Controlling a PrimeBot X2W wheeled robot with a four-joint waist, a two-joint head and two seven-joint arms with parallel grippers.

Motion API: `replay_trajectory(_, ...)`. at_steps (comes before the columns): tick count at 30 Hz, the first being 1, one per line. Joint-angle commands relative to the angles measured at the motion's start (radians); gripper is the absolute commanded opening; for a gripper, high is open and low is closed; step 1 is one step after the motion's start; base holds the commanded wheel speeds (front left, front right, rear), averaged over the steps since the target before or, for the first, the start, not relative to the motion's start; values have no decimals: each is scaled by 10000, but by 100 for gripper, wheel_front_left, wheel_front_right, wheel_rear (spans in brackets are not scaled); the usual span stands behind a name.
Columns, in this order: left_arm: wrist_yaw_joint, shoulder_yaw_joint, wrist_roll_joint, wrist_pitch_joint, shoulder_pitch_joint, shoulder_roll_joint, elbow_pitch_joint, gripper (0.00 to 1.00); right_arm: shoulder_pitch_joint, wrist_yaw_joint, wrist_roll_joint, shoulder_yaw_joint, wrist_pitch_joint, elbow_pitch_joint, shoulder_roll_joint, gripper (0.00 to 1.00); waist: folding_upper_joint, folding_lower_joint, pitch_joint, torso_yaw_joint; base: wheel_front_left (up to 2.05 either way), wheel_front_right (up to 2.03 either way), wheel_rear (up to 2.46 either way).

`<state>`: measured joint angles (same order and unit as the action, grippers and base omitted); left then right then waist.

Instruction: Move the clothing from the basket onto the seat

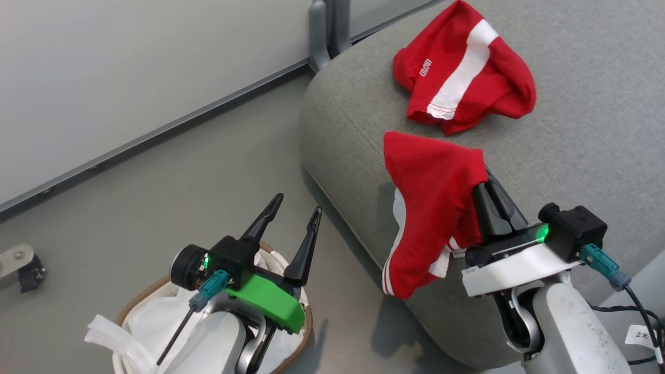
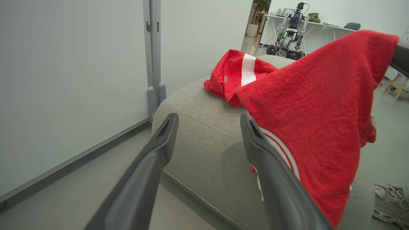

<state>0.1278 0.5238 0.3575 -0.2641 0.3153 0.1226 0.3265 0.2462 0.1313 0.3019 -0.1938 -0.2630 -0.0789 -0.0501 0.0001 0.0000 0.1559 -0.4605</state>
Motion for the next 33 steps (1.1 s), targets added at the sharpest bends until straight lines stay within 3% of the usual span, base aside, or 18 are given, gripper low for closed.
replay_trajectory(1,47,87,47,-3,208,108,54,100,-111,-11,-210,125,-26,185,-7,0,-1,0,455,-667,0,0,0)
replay_trajectory(6,46,422,97,-3,524,48,173,100,474,-11,-929,749,-26,658,-112,0,-1,0,826,-707,0,0,0)
replay_trajectory(11,47,542,29,-3,689,209,78,100,1878,-11,-1350,982,-26,731,-939,0,-1,0,1356,-691,0,0,0)
replay_trajectory(17,43,1065,60,-3,1141,572,-26,100,4268,-11,-1812,1626,-25,239,-2303,0,-1,0,2219,-48,0,0,0)
replay_trajectory(25,42,1631,105,-3,1892,945,-179,100,6666,-12,-2700,2912,-25,-2296,-3616,0,-1,0,3196,993,0,0,0)
replay_trajectory(29,42,1877,167,-3,2259,1046,-284,100,7154,-12,-3343,3554,-25,-3584,-3586,0,-1,0,3686,1519,0,0,0)
replay_trajectory(33,42,2059,231,-3,2540,1144,-421,100,7070,-12,-3587,3999,-25,-4881,-3084,0,-1,0,4216,1842,0,0,0)
